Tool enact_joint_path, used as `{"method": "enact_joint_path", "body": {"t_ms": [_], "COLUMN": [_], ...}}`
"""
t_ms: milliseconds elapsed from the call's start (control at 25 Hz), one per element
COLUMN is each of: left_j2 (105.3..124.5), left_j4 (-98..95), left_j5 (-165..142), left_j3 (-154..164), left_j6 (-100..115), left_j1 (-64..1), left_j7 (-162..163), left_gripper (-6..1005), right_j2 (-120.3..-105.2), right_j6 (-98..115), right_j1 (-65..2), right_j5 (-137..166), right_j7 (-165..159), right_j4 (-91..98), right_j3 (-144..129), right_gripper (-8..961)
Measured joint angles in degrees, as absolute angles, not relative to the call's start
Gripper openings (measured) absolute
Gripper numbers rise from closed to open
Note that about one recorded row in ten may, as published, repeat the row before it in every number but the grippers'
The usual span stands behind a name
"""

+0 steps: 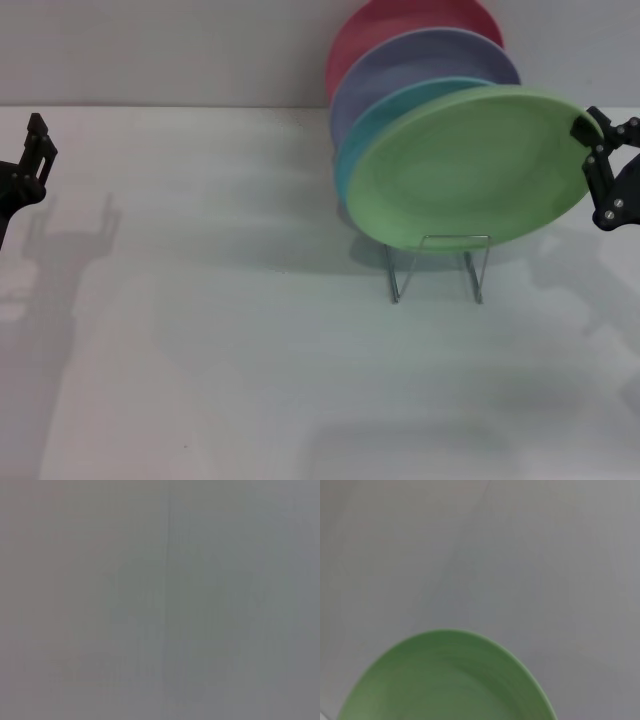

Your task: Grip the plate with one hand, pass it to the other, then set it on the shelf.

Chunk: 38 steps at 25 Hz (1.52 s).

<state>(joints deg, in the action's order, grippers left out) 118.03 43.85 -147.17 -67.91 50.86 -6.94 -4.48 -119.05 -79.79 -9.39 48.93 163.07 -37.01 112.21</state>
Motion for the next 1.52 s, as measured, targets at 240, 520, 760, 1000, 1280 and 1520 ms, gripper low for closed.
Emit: {"method": "enact_joint_path", "body": {"t_ms": [240, 520, 760, 1000, 1280, 1520], "left_j2": [118.03, 118.04, 118.12, 118.12, 118.12, 118.12], "left_j4": [43.8, 43.8, 43.9, 43.9, 43.6, 42.6], "left_j5": [-147.4, -148.3, -148.7, -148.7, -148.7, -148.7], "left_j3": [-67.8, -67.6, -67.5, -67.5, -67.8, -67.9], "left_j6": [50.8, 50.8, 50.8, 50.8, 50.8, 50.8], "left_j1": [-6.9, -6.9, -7.0, -7.0, -7.1, -7.5], "left_j7": [-4.5, -4.5, -4.5, -4.5, -4.5, -4.5], "left_gripper": [723, 722, 722, 722, 723, 723], "right_j2": [-119.09, -119.18, -119.27, -119.23, -119.3, -119.54], "right_j6": [-79.6, -77.8, -77.4, -77.3, -81.4, -87.8], "right_j1": [-10.5, -10.8, -11.4, -12.7, -12.0, -10.0], "right_j5": [48.9, 49.0, 49.2, 51.5, 52.0, 47.2], "right_j7": [164.9, 165.1, 165.1, 165.1, 165.1, 165.2], "right_j4": [-34.2, -33.0, -31.3, -29.8, -29.6, -29.3], "right_j3": [112.2, 112.2, 111.7, 111.6, 111.5, 113.4], "right_gripper": [41, 49, 55, 148, 311, 543]}}
